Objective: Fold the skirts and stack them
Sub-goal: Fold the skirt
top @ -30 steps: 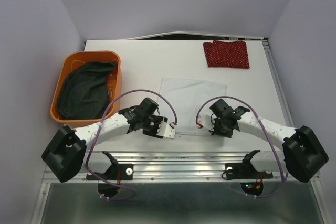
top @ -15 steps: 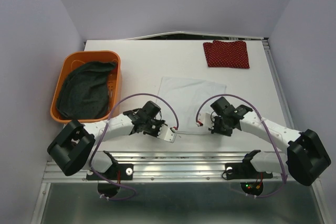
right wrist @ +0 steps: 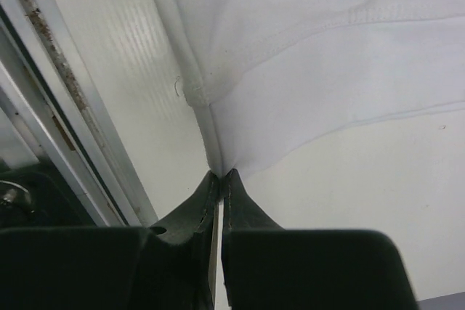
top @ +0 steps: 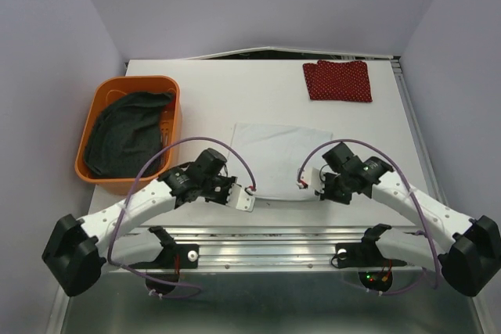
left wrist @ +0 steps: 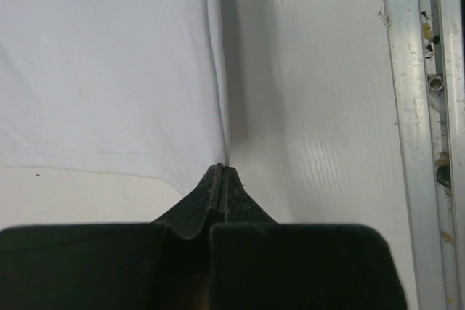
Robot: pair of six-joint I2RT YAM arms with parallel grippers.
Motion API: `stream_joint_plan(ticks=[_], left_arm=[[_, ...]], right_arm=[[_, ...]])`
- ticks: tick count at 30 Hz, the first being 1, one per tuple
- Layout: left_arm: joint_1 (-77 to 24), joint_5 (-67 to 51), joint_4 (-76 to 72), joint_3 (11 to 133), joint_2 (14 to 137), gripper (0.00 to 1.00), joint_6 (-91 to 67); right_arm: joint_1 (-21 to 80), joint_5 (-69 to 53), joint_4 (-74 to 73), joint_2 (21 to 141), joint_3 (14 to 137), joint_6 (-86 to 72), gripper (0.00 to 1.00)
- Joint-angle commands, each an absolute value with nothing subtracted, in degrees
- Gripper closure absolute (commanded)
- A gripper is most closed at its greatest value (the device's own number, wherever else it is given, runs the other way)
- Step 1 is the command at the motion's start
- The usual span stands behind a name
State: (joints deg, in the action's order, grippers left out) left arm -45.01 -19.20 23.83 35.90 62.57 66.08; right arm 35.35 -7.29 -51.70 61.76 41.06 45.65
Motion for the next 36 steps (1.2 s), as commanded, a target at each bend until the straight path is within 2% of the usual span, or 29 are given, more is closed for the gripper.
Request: stream_joint_plan(ticks=[1,6,9,15,18,25,36], left_arm=[[-45.3,-22.1,34.8,40.0,55.2,1.0,62.7],[-45.3,-23.5,39.5,45.3,51.2,1.0,58.2],[-45.1,-22.0,37.5,49.3,52.2,1.0,54.9],[-39.4,-22.6,30.4,55.2,60.9,1.0,54.2],[-34.8,-24.0,29.9,58.5,64.8,1.0,56.3],[-28.9,-24.7,27.3,61.4,73.8,1.0,60.8],[-23.1,-26.7,23.5,67.8,86.7,1.0,58.6]], right_arm=[[35.9,-11.9,-59.1,58.1,44.9,46.1,0.99],[35.9,-18.4,-64.6,55.5,49.7,44.4,0.99],[35.9,-17.5,-63.6,56.4,51.9,44.6,0.99],[34.7,-15.8,-59.9,60.5,53.2,48.7,0.99],[30.7,-16.3,-59.9,62.1,54.1,52.7,0.99],[17.9,-20.4,-60.4,71.8,59.6,63.1,0.99],[15.4,-20.8,-59.7,88.7,71.4,68.3,0.99]])
